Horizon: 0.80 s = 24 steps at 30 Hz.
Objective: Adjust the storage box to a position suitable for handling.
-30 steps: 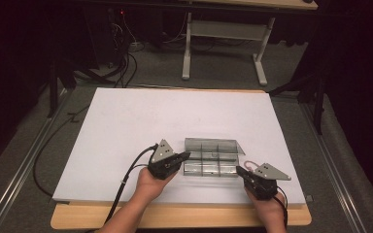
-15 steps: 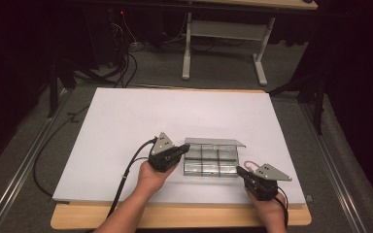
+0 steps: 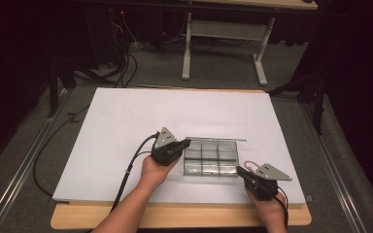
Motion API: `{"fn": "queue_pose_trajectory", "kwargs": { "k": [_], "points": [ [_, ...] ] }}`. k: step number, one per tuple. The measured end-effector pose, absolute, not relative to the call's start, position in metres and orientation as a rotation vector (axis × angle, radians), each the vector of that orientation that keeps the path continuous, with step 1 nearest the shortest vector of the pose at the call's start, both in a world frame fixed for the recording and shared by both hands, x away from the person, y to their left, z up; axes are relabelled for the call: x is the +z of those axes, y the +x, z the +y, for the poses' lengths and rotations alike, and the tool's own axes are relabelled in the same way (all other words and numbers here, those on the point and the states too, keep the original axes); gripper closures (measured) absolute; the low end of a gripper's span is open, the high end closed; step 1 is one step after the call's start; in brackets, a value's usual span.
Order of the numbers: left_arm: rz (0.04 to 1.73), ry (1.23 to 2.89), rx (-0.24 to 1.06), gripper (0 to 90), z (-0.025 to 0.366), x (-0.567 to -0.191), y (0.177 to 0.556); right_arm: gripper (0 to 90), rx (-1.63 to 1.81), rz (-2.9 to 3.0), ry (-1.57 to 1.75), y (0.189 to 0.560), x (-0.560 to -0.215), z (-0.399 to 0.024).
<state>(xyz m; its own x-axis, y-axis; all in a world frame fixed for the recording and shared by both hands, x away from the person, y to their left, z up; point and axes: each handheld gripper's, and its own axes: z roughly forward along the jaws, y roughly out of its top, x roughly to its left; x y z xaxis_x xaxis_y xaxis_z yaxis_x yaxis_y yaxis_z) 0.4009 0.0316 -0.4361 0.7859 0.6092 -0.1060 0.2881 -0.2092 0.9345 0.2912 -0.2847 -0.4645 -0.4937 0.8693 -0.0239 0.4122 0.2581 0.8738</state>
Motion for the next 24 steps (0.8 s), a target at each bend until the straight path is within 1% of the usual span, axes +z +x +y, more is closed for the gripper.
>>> {"fn": "queue_pose_trajectory", "kwargs": {
  "k": [11, 24],
  "points": [
    [0.698, 1.808, 0.362, 90.0, 0.027, -0.437, 0.412, 90.0, 1.174, 2.022, 1.157, 0.291, -0.465, -0.285],
    [0.738, 1.808, 0.37, 90.0, 0.025, -0.447, 0.424, 90.0, 1.174, 2.022, 1.157, 0.292, -0.465, -0.285]
  ]
}}
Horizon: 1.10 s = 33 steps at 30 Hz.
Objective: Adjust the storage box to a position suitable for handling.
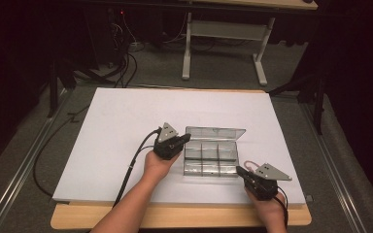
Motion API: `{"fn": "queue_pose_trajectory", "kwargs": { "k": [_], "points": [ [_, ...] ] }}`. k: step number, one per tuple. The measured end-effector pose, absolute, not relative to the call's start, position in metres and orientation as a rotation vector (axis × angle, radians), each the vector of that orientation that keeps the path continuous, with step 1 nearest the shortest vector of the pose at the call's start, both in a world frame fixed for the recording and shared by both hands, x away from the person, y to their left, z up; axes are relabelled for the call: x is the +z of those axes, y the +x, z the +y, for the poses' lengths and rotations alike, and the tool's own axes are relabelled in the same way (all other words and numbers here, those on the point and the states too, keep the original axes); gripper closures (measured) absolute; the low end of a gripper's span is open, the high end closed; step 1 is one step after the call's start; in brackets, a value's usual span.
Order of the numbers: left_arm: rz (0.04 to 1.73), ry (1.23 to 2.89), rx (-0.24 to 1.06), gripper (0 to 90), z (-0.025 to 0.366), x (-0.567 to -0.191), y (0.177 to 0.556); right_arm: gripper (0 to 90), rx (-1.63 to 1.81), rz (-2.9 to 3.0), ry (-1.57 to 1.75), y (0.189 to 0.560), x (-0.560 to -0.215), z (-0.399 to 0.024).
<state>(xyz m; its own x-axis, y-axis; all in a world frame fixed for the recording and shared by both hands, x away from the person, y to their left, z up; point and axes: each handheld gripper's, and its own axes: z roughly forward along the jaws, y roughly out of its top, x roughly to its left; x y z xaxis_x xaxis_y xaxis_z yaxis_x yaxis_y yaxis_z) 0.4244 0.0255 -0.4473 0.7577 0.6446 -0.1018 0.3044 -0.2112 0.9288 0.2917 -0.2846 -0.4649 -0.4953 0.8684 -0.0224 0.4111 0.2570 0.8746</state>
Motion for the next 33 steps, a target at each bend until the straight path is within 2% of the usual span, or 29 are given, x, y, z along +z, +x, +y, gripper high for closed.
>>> {"fn": "queue_pose_trajectory", "kwargs": {
  "k": [33],
  "points": [
    [0.794, 1.819, 0.374, 90.0, 0.021, -0.457, 0.441, 90.0, 1.177, 2.024, 1.152, 0.292, -0.465, -0.285]
  ]
}}
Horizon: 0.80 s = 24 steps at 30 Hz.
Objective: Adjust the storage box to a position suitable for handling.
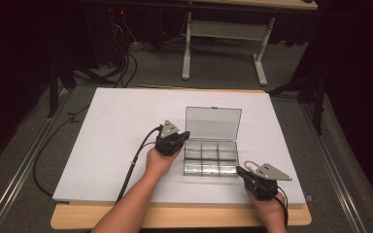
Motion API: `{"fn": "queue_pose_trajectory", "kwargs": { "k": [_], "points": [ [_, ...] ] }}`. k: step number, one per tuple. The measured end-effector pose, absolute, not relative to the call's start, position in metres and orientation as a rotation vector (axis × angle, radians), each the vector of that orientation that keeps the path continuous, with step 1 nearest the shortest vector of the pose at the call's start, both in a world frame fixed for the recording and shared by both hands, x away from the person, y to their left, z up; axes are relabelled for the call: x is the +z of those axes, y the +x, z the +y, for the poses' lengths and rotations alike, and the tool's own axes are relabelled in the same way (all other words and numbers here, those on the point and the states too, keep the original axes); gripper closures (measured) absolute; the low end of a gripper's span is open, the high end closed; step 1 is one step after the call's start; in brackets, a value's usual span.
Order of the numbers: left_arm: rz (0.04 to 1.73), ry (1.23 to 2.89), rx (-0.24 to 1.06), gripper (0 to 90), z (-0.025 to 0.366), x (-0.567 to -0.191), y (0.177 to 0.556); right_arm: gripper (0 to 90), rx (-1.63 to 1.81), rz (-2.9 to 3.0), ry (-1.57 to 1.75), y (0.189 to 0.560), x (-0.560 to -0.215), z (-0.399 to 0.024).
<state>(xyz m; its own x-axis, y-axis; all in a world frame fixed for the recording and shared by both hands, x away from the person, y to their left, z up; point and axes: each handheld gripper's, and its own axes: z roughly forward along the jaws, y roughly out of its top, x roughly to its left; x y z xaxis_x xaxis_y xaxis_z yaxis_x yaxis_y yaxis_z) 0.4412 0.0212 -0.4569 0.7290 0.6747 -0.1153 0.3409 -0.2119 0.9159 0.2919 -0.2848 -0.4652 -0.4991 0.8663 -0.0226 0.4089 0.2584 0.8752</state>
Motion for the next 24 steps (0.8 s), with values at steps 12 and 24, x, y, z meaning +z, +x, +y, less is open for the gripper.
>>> {"fn": "queue_pose_trajectory", "kwargs": {
  "k": [12, 24],
  "points": [
    [0.801, 1.819, 0.378, 90.0, 0.026, -0.458, 0.439, 90.0, 1.178, 2.024, 1.152, 0.292, -0.466, -0.284],
    [0.795, 1.85, 0.419, 90.0, 0.04, -0.46, 0.428, 90.0, 1.177, 2.024, 1.155, 0.292, -0.465, -0.284]
  ]
}}
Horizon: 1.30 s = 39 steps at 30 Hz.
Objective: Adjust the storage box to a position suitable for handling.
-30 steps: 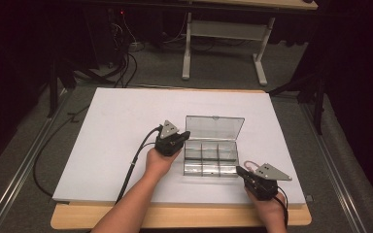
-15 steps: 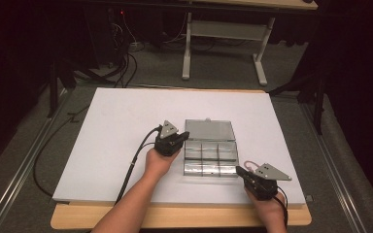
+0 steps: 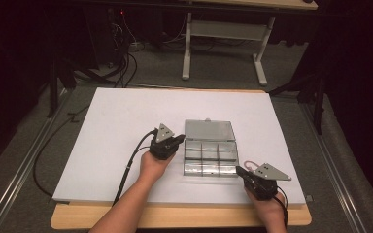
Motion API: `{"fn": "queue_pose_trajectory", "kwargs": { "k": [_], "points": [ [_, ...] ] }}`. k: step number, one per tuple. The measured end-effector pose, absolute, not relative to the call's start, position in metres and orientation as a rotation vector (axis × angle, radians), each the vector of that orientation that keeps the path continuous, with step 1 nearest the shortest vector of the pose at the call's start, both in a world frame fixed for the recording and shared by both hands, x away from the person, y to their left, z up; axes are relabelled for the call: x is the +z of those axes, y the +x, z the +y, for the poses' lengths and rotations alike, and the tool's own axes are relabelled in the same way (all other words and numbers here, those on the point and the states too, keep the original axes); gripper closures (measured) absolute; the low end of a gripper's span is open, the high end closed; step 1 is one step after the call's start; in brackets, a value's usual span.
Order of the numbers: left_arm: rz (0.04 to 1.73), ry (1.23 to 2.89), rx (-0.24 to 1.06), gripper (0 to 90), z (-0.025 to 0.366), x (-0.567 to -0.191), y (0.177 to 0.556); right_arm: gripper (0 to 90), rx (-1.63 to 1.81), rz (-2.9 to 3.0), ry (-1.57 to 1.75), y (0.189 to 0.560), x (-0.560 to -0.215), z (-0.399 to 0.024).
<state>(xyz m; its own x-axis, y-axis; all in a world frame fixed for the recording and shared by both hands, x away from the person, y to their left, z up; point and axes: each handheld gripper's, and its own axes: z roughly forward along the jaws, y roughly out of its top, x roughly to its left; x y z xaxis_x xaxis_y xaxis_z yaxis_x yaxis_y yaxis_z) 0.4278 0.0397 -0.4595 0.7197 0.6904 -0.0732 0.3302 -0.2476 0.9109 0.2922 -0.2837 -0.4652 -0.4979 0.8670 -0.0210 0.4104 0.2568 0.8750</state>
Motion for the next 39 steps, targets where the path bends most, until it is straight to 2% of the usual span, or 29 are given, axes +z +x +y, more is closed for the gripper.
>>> {"fn": "queue_pose_trajectory", "kwargs": {
  "k": [13, 27, 39],
  "points": [
    [0.813, 1.874, 0.454, 90.0, 0.068, -0.467, 0.415, 90.0, 1.186, 1.999, 1.141, 0.289, -0.458, -0.285],
    [0.865, 1.916, 0.516, 88.3, 0.107, -0.477, 0.402, 90.0, 1.188, 1.905, 1.208, 0.286, -0.454, -0.311],
    [0.943, 1.924, 0.639, 84.0, 0.175, -0.475, 0.384, 90.0, 1.132, 1.853, 1.281, 0.287, -0.46, -0.334]
  ]
}}
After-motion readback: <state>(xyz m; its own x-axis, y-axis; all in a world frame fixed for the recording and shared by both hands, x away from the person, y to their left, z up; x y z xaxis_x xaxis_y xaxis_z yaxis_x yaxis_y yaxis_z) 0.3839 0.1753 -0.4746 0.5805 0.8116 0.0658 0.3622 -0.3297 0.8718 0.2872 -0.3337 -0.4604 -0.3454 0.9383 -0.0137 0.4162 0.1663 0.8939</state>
